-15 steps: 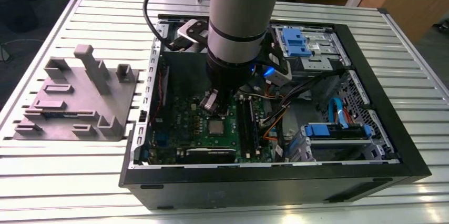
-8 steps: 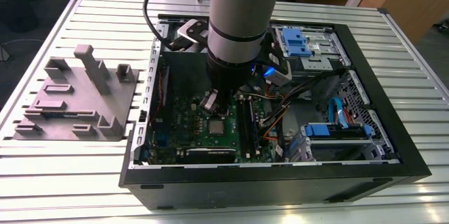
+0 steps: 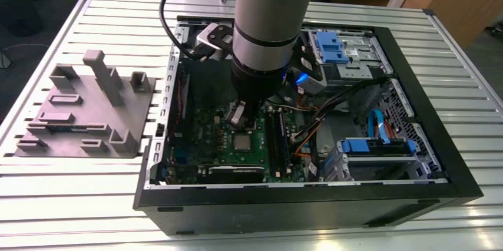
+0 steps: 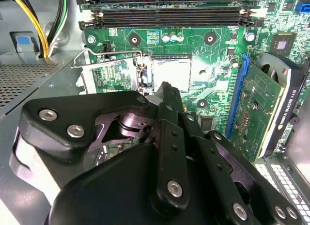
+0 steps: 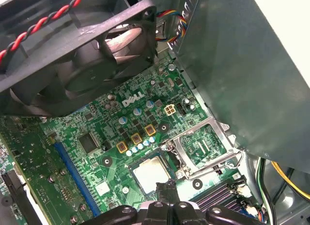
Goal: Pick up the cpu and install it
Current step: 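Close the cpu cover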
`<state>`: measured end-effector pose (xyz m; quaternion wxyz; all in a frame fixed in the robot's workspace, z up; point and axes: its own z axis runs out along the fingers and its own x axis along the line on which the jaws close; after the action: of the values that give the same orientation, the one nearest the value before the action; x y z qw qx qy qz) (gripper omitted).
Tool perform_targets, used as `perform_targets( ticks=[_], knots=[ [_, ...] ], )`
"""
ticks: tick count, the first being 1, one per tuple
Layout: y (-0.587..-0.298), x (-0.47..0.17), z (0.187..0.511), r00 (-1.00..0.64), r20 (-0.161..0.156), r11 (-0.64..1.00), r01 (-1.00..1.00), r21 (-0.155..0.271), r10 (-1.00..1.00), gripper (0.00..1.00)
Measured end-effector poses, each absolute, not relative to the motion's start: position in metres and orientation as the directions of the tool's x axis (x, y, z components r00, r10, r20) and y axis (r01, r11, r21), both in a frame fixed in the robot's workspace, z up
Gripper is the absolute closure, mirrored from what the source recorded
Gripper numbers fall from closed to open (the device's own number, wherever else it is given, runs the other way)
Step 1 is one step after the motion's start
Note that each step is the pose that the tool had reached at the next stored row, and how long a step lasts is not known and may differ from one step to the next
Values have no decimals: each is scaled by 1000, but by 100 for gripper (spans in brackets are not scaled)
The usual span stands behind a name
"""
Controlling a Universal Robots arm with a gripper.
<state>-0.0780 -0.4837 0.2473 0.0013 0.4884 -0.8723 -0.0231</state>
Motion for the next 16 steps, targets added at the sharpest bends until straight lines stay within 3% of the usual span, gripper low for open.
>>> perform_targets(
  ticks=[16],
  knots=[
    [-484, -78, 247, -594, -20, 593, -804, 42, -804, 90]
  ],
)
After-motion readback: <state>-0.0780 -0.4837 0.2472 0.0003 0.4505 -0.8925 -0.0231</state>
